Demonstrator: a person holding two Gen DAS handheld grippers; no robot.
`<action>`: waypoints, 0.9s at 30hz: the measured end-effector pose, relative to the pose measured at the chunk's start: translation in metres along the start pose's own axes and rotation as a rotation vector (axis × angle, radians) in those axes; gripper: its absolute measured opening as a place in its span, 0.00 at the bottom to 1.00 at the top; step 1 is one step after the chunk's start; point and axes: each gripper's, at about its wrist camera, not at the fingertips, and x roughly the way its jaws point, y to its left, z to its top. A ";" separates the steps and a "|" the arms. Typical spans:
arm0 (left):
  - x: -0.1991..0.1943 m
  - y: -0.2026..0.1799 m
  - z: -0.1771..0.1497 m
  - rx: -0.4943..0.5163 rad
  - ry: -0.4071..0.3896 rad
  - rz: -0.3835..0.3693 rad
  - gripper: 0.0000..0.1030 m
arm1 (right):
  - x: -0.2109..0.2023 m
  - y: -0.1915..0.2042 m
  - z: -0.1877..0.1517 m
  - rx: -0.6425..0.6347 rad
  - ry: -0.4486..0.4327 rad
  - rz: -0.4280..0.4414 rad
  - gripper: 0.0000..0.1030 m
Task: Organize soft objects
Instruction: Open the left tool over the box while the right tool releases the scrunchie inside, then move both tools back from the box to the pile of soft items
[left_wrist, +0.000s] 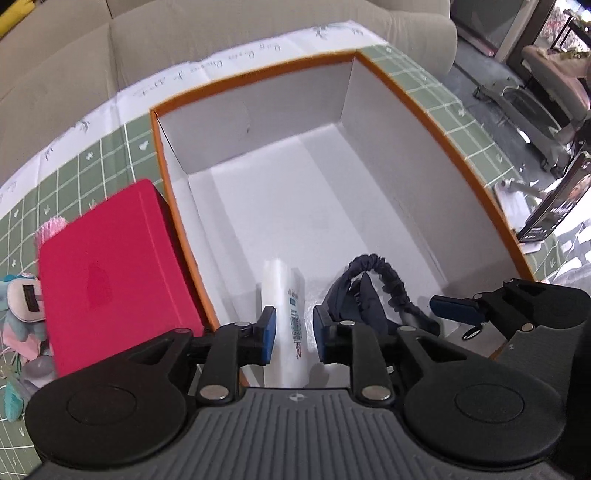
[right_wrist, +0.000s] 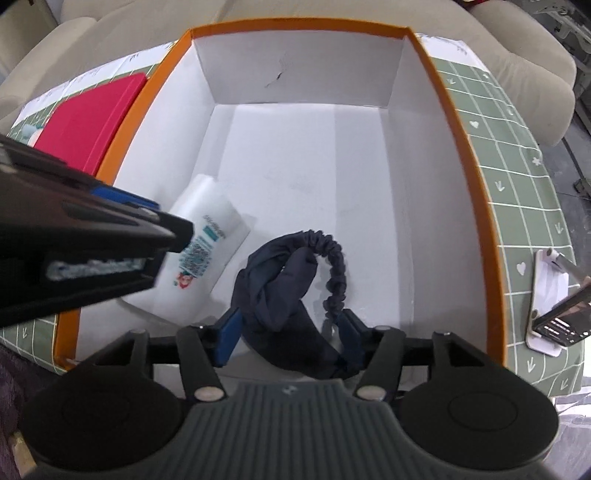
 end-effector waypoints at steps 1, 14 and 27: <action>-0.005 0.001 0.000 -0.004 -0.012 -0.003 0.30 | -0.002 -0.001 0.000 0.005 -0.008 -0.003 0.62; -0.076 0.023 -0.032 -0.022 -0.243 -0.039 0.47 | -0.068 0.014 -0.008 0.022 -0.186 -0.051 0.84; -0.113 0.081 -0.101 -0.031 -0.240 -0.043 0.48 | -0.103 0.086 -0.021 -0.081 -0.215 0.016 0.88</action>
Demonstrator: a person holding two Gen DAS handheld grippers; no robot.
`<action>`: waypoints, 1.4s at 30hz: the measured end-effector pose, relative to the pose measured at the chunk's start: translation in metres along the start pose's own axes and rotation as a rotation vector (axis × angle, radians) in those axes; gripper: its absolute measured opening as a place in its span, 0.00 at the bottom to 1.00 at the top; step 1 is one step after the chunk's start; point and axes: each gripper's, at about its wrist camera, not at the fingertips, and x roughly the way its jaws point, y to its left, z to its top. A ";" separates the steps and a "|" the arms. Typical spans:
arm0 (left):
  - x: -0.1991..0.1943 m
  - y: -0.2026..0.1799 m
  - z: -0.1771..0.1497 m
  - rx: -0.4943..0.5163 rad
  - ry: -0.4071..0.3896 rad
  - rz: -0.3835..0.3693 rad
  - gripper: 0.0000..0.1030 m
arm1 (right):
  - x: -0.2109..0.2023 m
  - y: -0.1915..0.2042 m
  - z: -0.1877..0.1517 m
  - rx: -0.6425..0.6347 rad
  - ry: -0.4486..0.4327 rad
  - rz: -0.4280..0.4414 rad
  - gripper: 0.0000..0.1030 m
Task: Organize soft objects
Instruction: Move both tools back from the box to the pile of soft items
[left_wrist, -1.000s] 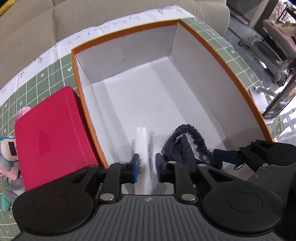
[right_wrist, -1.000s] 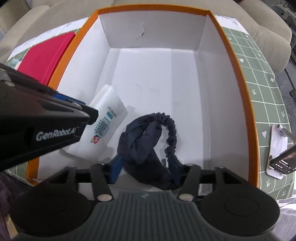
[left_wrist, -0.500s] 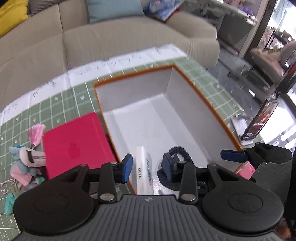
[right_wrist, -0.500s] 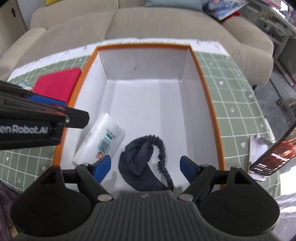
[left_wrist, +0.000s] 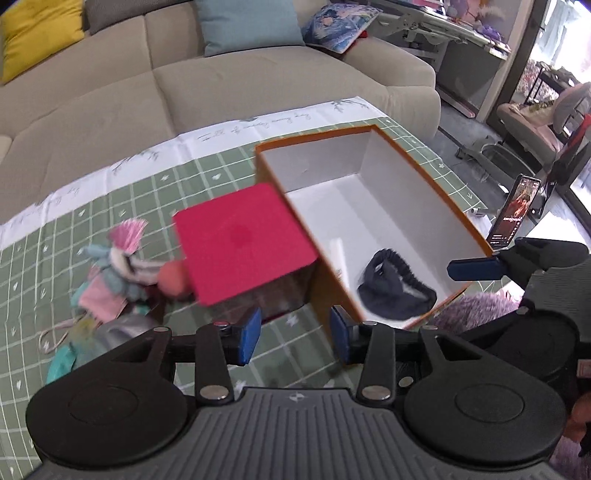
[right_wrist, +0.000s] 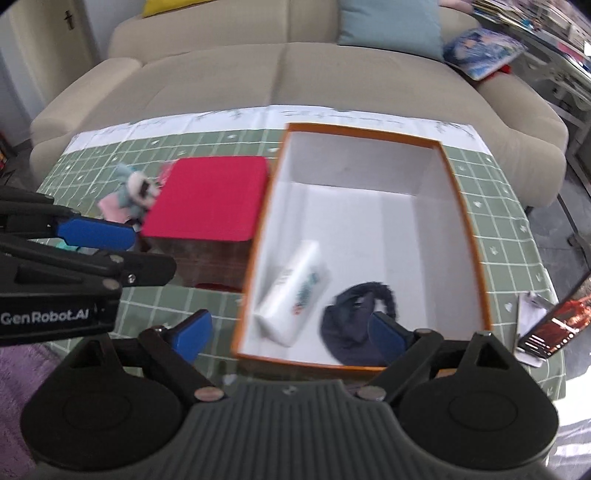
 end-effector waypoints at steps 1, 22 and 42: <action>-0.003 0.007 -0.004 -0.008 -0.003 0.002 0.49 | 0.000 0.008 0.000 -0.012 0.005 0.003 0.88; -0.018 0.147 -0.077 0.019 0.005 0.028 0.53 | 0.044 0.147 0.023 -0.258 0.073 0.202 0.80; 0.049 0.218 -0.065 0.489 0.019 -0.009 0.78 | 0.131 0.222 0.069 -0.569 0.101 0.248 0.70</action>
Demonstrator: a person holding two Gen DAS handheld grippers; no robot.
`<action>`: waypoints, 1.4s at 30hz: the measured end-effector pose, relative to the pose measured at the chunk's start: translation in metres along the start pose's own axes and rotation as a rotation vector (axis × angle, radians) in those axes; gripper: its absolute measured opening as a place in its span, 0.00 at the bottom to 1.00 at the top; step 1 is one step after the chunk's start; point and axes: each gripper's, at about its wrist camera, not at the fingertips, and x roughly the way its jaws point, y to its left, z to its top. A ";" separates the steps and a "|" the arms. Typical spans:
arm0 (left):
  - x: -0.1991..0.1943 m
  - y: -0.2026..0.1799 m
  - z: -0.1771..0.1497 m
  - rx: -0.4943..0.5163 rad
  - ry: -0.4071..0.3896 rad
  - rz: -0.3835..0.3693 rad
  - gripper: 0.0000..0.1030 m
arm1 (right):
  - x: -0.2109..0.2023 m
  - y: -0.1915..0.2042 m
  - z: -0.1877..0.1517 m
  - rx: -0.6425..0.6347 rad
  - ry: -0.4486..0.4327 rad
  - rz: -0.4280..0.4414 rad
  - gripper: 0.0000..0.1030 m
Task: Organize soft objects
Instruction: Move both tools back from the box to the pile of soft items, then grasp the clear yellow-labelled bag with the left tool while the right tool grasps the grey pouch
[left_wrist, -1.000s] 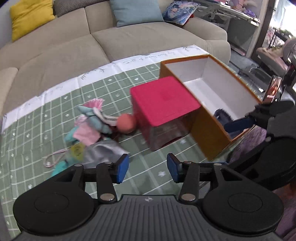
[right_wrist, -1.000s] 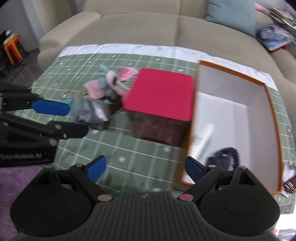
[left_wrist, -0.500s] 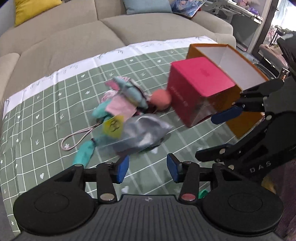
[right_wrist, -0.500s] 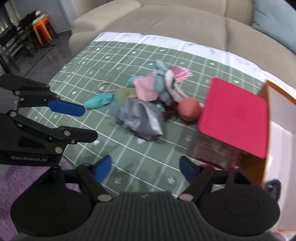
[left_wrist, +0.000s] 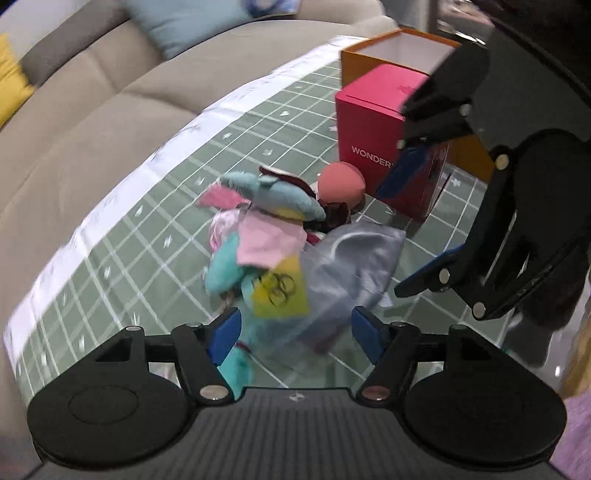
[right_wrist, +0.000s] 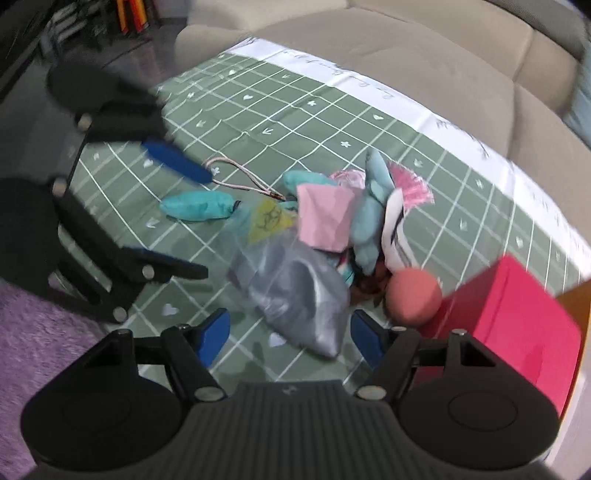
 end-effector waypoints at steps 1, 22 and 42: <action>0.004 0.002 0.003 0.036 -0.004 -0.011 0.78 | 0.005 -0.001 0.003 -0.024 0.011 -0.003 0.70; 0.036 -0.003 -0.004 0.008 0.152 -0.106 0.13 | 0.036 -0.004 -0.005 -0.096 0.066 0.055 0.12; 0.004 -0.026 -0.040 -0.656 0.168 -0.143 0.05 | -0.007 0.003 -0.079 0.063 0.052 0.033 0.54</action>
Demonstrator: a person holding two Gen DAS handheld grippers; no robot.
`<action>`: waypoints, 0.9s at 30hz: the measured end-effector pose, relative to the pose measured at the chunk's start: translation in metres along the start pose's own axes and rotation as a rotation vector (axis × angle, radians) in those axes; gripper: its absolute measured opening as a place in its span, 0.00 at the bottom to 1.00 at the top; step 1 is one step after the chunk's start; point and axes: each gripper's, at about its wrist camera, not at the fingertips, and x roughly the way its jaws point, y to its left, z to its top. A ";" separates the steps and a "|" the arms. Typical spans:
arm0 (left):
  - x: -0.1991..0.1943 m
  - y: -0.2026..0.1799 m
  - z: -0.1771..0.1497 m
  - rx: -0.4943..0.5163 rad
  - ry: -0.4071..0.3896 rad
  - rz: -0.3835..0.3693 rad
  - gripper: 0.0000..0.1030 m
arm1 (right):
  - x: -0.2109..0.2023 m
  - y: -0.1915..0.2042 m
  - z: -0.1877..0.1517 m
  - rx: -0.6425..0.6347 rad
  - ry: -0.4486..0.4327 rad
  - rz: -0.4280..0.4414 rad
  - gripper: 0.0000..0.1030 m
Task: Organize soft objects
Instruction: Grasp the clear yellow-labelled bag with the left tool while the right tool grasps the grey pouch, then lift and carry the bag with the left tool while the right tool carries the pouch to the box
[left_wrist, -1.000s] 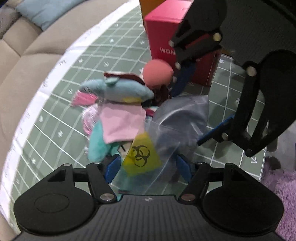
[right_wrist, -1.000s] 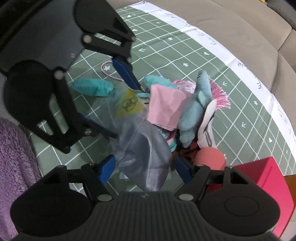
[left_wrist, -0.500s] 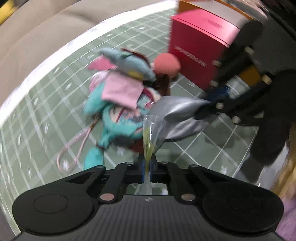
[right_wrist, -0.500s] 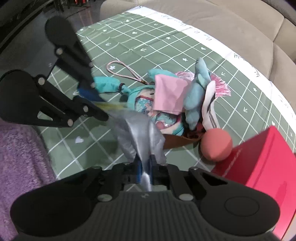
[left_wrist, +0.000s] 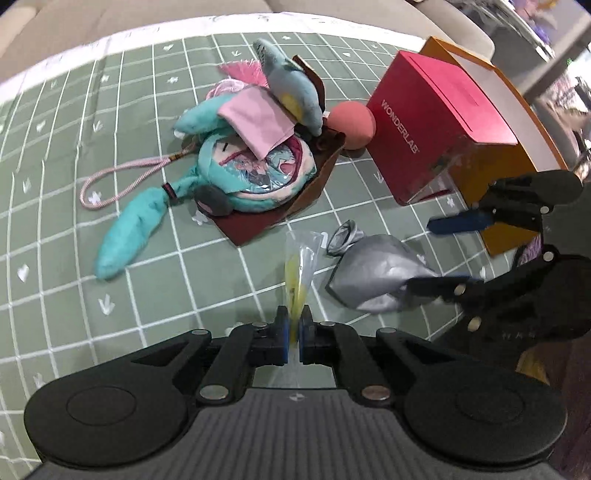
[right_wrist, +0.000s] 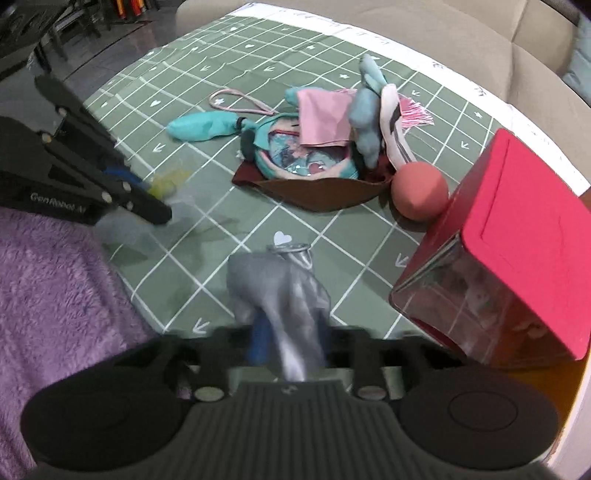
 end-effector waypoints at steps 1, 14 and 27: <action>0.001 -0.001 -0.001 -0.007 -0.002 0.006 0.05 | 0.002 -0.001 0.001 0.009 -0.011 -0.014 0.62; 0.021 -0.004 -0.007 -0.082 -0.009 0.008 0.05 | 0.039 -0.002 0.006 0.193 0.020 -0.003 0.62; 0.023 -0.004 -0.003 -0.077 -0.007 0.067 0.05 | 0.039 0.004 0.003 0.159 0.008 -0.069 0.00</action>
